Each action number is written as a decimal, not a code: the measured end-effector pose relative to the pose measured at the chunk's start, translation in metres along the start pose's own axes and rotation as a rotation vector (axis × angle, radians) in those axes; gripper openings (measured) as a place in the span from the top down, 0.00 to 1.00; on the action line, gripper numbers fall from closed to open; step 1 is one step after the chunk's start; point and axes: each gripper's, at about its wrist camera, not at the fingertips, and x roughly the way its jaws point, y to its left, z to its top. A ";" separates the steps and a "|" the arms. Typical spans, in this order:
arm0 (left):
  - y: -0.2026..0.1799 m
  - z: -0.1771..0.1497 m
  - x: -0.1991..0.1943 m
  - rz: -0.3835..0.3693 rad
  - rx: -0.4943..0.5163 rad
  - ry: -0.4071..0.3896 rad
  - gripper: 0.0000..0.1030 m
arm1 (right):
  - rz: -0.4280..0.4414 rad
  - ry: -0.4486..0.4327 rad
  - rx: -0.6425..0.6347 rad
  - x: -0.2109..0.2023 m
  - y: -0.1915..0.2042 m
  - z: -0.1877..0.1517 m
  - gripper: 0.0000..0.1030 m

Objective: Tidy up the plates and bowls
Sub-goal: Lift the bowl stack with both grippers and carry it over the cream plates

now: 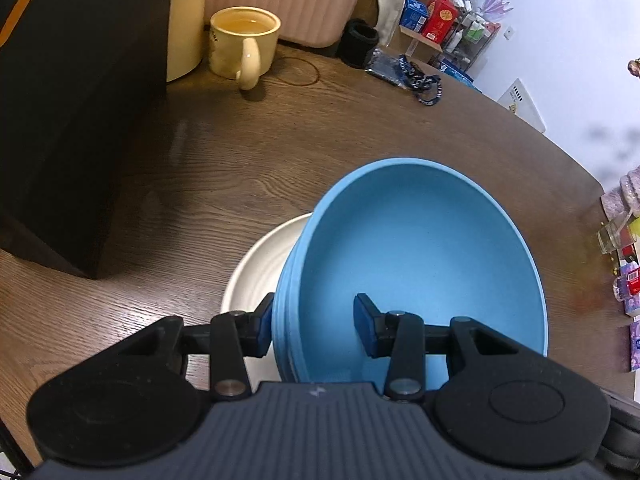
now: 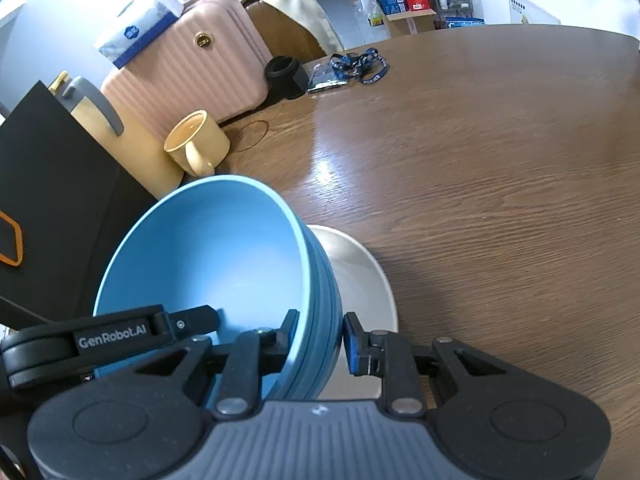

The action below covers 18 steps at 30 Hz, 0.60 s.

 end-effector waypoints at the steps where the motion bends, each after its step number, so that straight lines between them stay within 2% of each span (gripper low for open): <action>1: 0.002 0.001 0.001 0.000 0.002 0.002 0.60 | -0.002 0.000 0.000 0.002 0.003 0.000 0.78; 18: 0.011 0.005 0.027 -0.023 0.063 0.047 0.60 | -0.053 -0.014 0.063 0.022 0.004 -0.011 0.79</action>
